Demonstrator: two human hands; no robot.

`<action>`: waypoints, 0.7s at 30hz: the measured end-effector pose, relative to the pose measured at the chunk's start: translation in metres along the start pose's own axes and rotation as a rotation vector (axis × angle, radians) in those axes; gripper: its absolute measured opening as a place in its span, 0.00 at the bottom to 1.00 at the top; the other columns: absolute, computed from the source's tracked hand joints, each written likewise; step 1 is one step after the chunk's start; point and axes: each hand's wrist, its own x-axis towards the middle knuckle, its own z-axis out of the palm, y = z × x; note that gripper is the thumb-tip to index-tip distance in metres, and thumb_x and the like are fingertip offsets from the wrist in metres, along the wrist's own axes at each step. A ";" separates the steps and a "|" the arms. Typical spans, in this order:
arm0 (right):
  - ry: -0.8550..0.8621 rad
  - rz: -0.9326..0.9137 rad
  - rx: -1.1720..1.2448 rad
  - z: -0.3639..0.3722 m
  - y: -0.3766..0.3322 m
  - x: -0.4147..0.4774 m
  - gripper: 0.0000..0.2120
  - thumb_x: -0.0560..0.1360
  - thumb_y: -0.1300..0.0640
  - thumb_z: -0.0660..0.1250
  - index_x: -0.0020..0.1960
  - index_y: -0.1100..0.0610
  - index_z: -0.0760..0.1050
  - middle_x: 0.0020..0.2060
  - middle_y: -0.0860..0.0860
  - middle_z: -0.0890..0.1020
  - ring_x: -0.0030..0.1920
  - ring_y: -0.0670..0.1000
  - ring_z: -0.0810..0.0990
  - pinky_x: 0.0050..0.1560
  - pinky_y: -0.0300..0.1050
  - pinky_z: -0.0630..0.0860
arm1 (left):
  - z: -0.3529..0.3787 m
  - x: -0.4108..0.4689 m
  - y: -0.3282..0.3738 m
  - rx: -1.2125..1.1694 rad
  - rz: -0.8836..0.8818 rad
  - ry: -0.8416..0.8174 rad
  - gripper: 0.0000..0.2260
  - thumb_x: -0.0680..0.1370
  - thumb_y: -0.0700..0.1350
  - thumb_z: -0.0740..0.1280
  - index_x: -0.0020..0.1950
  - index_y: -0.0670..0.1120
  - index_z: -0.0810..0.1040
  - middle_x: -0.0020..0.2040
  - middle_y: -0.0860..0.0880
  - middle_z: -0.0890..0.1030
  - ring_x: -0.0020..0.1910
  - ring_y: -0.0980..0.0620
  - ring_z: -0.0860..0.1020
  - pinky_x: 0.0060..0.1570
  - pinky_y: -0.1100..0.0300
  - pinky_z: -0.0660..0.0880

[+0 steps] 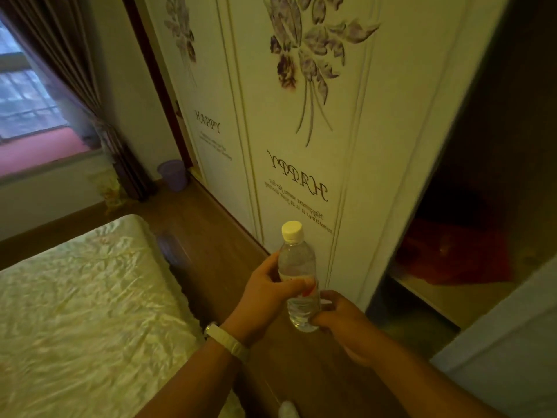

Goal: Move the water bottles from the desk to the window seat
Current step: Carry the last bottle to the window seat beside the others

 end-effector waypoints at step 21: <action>-0.454 0.013 -0.128 0.121 -0.181 0.301 0.24 0.70 0.69 0.71 0.64 0.53 0.75 0.53 0.54 0.84 0.44 0.50 0.82 0.39 0.40 0.75 | -0.204 0.199 0.074 0.032 0.060 0.487 0.22 0.71 0.36 0.76 0.63 0.50 0.79 0.56 0.48 0.85 0.56 0.48 0.83 0.57 0.50 0.80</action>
